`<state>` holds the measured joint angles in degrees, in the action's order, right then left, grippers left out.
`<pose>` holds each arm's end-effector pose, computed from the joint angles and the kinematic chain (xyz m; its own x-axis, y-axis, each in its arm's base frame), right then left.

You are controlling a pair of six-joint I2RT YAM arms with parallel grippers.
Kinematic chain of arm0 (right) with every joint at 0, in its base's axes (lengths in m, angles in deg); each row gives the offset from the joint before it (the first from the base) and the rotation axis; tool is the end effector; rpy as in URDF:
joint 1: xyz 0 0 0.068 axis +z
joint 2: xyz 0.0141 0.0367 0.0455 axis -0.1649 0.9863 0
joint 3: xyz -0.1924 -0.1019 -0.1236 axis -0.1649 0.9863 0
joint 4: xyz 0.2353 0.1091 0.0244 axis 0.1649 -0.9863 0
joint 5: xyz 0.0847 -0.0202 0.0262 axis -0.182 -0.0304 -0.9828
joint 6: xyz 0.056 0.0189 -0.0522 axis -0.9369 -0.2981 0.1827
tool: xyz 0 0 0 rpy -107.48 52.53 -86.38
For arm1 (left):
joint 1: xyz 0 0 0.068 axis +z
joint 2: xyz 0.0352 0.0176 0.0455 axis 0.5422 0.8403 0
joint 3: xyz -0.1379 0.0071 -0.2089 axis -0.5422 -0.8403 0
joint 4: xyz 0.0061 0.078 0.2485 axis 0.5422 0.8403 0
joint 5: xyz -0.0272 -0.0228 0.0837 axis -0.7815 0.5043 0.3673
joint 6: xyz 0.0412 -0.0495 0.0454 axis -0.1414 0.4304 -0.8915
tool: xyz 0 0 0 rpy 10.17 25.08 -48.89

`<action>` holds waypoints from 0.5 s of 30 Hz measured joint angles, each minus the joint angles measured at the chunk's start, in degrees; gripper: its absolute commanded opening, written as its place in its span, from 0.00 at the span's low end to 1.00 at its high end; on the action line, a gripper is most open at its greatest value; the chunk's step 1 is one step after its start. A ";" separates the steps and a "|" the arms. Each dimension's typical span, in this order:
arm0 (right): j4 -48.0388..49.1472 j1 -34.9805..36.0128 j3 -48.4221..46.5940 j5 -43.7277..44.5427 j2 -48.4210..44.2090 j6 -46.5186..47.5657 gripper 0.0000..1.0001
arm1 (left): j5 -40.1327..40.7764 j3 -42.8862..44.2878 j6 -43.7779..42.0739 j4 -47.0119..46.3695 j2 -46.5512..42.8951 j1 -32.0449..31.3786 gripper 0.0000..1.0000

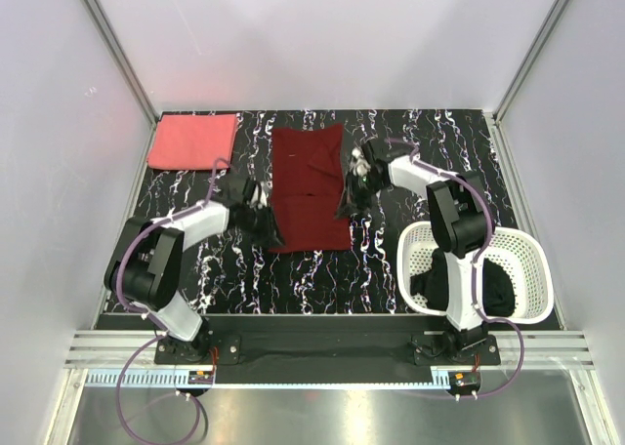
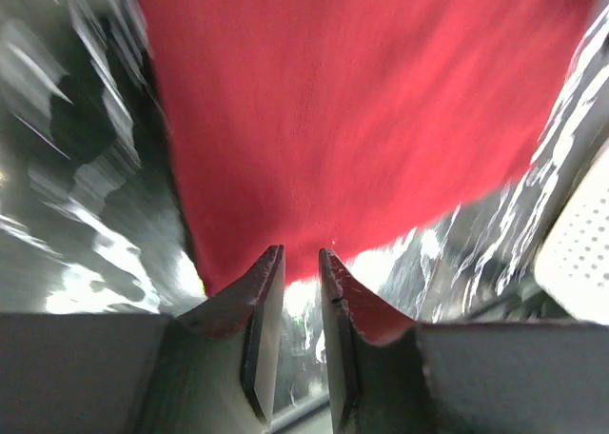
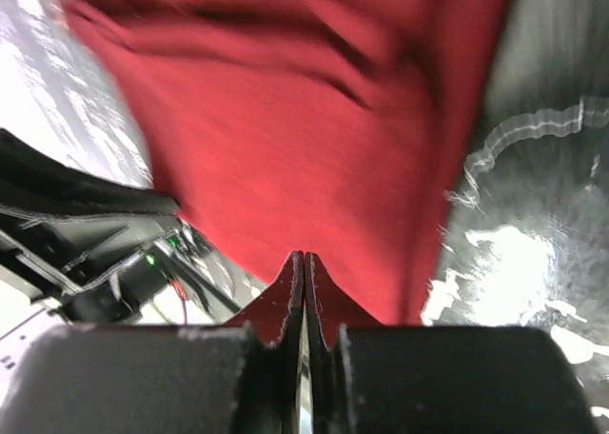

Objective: Fold and stack the t-shirts
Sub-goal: Fold the tshirt

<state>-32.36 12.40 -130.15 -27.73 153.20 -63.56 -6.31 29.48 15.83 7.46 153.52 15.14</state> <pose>0.3941 0.2009 0.1237 -0.9911 -0.0163 -0.1322 -0.1000 0.7466 0.6577 0.2993 -0.1230 0.1241 -0.9586 -0.1921 -0.2102 -0.0532 0.8461 -0.5303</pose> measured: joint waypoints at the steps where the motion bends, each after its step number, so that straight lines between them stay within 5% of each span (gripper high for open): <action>1: 0.79 0.11 2.82 -0.46 -0.20 -0.35 0.04 | -1.20 -2.84 1.07 -1.01 -0.33 -0.92 0.25; 8: 5.46 0.39 19.45 -4.81 -3.78 -1.88 0.00 | -3.26 -9.90 5.75 -1.88 -1.11 -0.61 0.24; 15: 6.34 0.63 22.01 -2.54 -6.45 -0.81 0.06 | -2.40 -12.07 6.78 -1.88 -3.41 1.11 0.26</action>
<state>-26.02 13.03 -108.14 -30.27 146.75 -64.37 -8.72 17.42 22.61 5.58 150.11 16.25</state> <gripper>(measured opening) 0.017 0.239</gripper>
